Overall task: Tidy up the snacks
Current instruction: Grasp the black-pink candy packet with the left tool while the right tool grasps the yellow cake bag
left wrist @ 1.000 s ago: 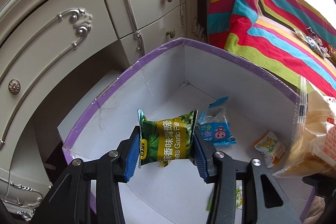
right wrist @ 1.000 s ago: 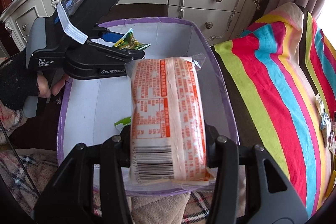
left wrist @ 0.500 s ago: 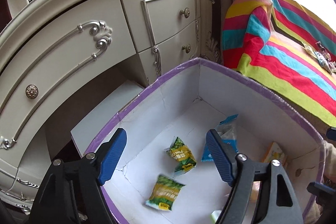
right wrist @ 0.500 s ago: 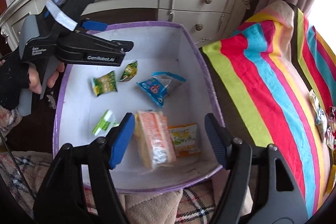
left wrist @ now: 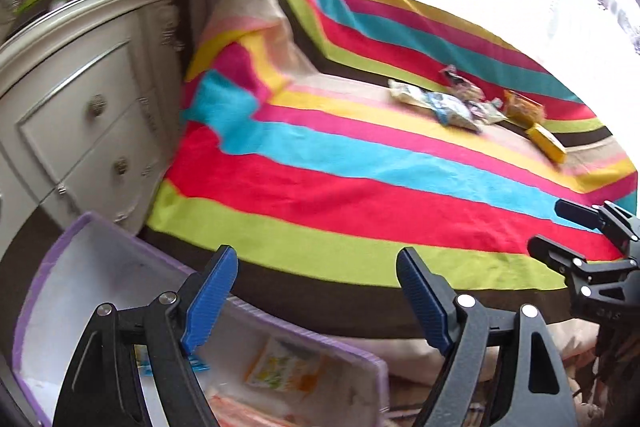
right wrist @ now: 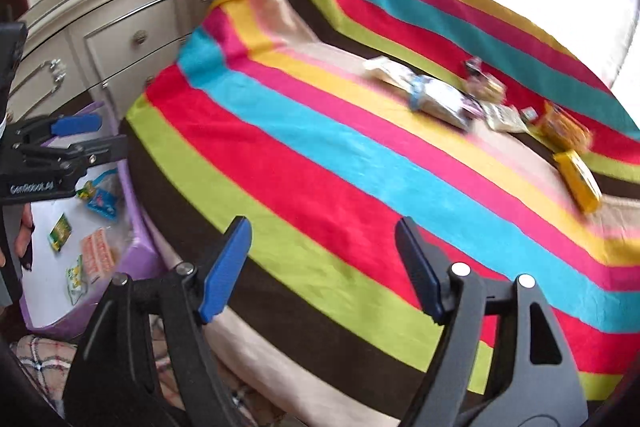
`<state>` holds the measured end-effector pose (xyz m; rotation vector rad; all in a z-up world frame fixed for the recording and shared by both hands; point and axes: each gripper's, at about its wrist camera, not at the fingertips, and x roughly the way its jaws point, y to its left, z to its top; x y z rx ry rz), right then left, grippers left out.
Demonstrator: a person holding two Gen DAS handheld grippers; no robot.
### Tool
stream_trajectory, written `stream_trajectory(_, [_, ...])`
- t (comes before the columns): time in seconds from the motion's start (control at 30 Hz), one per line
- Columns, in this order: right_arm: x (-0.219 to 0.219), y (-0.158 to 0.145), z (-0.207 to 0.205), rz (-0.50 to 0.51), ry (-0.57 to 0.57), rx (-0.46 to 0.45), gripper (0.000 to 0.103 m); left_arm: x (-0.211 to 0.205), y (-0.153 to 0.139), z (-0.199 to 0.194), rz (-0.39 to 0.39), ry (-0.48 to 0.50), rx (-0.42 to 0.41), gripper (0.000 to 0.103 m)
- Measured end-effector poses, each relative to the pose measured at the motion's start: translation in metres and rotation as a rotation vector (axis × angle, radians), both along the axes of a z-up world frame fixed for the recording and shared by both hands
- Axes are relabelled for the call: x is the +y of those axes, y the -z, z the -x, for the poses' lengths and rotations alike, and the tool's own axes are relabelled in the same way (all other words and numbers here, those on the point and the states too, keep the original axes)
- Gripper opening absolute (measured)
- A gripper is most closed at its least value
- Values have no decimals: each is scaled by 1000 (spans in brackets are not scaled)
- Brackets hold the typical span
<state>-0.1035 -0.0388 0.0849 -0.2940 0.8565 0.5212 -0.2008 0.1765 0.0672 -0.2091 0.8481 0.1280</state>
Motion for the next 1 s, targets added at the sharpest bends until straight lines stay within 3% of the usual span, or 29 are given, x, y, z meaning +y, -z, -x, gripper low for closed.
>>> stream_trajectory(0.2, [-107, 12, -71, 22, 219, 4, 82, -81, 7, -80, 56, 184, 1, 82])
stream_trajectory(0.5, [-218, 9, -200, 82, 293, -38, 85, -137, 22, -179, 114, 261, 26, 82])
stream_trajectory(0.6, [-236, 13, -240, 62, 271, -29, 86, -143, 26, -211, 120, 253, 15, 82])
stream_trajectory(0.73, [-249, 33, -280, 16, 250, 48, 86, -147, 29, -257, 100, 239, 19, 82])
stream_trajectory(0.8, [-248, 46, -289, 25, 232, 83, 86, -151, 31, -279, 83, 238, 47, 82])
stream_trajectory(1.0, [-244, 63, -284, 74, 199, 49, 86, -182, 20, -327, -3, 311, 26, 83])
